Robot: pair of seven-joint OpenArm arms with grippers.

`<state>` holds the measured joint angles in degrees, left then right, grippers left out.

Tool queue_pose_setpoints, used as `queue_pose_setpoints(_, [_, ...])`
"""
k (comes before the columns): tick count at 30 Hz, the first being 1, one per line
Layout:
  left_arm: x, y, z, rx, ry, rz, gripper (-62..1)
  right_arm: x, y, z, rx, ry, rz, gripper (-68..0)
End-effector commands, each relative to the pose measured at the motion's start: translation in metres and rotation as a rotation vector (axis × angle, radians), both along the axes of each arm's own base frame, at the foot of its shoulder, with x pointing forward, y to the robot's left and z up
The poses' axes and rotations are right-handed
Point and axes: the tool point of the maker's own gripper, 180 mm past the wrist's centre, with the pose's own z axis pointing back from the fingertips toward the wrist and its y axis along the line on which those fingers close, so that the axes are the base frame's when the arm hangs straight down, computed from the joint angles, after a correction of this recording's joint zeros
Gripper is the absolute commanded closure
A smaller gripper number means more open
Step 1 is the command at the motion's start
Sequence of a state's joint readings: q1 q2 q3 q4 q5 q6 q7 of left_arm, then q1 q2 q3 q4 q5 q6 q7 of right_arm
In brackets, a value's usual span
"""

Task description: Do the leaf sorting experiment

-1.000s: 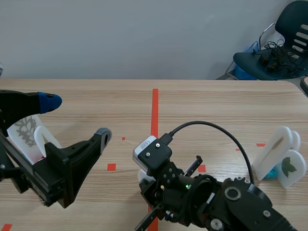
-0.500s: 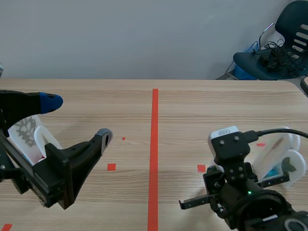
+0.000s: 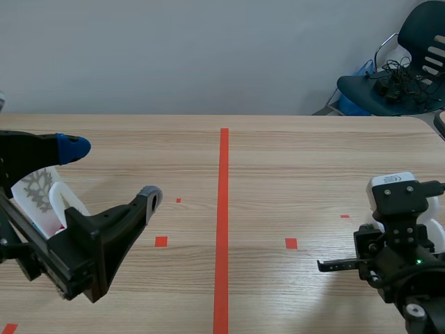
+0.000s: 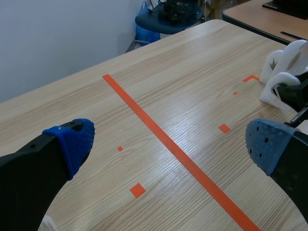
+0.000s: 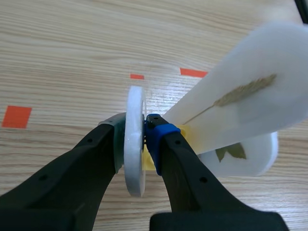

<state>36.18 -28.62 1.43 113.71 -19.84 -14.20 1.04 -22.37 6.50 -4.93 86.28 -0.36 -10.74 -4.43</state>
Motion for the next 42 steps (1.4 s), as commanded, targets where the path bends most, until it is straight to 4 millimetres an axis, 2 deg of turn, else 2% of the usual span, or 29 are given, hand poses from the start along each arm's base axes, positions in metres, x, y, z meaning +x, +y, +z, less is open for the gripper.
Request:
queue_pose_setpoints(1, [0.0,-0.002,0.007,-0.018,-0.018,-0.006,-62.3,0.009,-0.001,0.005,0.003,-0.039,0.002,-7.4])
queue_pose_setpoints(7, [0.0,-0.002,0.007,-0.018,-0.019,-0.006,-62.3,0.012,-0.004,-0.005,0.0,-0.022,-0.002,-8.3])
queue_pose_setpoints(9, [0.0,-0.002,0.007,-0.02,-0.02,-0.006,-62.3,0.012,-0.004,-0.005,-0.001,-0.02,-0.003,-12.8])
queue_pose_setpoints(11, [0.0,-0.002,0.007,-0.02,-0.021,-0.006,-62.3,0.011,-0.004,-0.006,0.0,-0.019,-0.003,-20.8])
queue_pose_setpoints(13, [0.0,-0.002,0.007,-0.02,-0.021,-0.006,-62.3,0.011,-0.004,-0.006,0.0,-0.017,-0.003,-26.0])
queue_pose_setpoints(19, [0.0,-0.002,0.007,-0.02,-0.021,-0.006,-62.3,0.016,-0.003,0.004,0.003,-0.038,-0.003,-27.7])
queue_pose_setpoints(22, [0.0,-0.002,0.007,-0.02,-0.021,-0.006,-62.3,0.024,0.0,0.024,0.017,-0.085,-0.004,-28.1])
queue_pose_setpoints(25, [0.0,-0.002,0.007,-0.02,-0.021,-0.006,-62.3,0.033,0.006,0.052,0.059,-0.138,-0.007,-30.9])
queue_pose_setpoints(31, [0.0,-0.003,0.007,-0.021,-0.02,-0.013,-62.3,0.045,0.018,0.127,0.087,-0.252,0.018,-31.1])
queue_pose_setpoints(33, [0.0,-0.003,0.008,-0.022,-0.021,-0.013,-62.3,0.045,0.026,0.147,0.092,-0.263,0.053,-36.4])
queue_pose_setpoints(34, [0.0,-0.003,0.008,-0.022,-0.021,-0.013,-62.3,0.042,0.029,0.151,0.097,-0.256,0.063,-41.4])
queue_pose_setpoints(36, [0.0,-0.003,0.007,-0.021,-0.02,-0.013,-62.3,0.035,0.038,0.147,0.153,-0.232,0.089,-49.8])
queue_pose_setpoints(38, [0.0,-0.003,0.007,-0.021,-0.02,-0.013,-62.3,0.024,0.053,0.131,0.23,-0.17,0.146,-57.6])
queue_pose_setpoints(42, [0.0,-0.003,0.007,-0.021,-0.019,-0.014,-62.3,-0.008,0.092,0.105,0.281,-0.051,0.345,-67.3])
